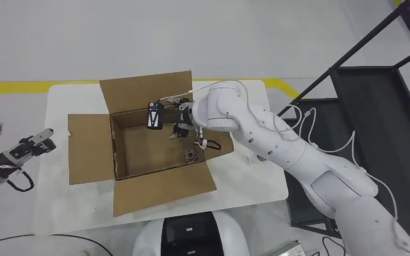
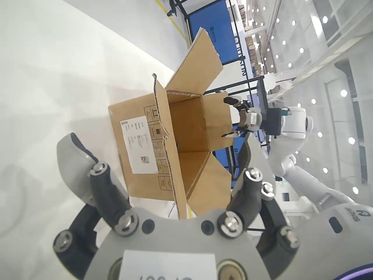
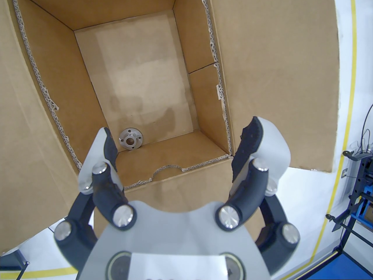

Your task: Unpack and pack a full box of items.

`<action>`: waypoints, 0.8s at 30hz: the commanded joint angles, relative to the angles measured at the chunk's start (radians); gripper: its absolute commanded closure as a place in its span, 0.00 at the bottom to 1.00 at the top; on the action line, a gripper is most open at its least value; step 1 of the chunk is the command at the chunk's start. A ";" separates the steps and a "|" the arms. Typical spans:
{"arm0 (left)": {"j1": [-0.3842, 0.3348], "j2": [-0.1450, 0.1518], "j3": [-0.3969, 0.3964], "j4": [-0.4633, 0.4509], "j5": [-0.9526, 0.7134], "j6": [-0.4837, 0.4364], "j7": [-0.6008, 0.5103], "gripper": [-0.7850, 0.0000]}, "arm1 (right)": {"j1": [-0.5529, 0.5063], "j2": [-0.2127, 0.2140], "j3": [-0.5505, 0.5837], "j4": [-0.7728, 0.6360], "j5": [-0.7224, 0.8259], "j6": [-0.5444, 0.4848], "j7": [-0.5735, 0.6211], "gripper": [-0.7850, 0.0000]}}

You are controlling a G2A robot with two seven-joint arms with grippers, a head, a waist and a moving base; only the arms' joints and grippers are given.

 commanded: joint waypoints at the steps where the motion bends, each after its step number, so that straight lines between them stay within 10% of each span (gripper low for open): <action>1: -0.025 -0.006 0.031 0.003 -0.013 -0.005 -0.026 0.00 | 0.000 0.000 0.000 0.000 0.000 0.000 0.000 0.00; 24: -0.358 -0.094 0.362 0.197 -0.079 -0.098 -0.242 0.00 | 0.000 0.000 0.000 0.000 0.000 0.000 0.000 0.00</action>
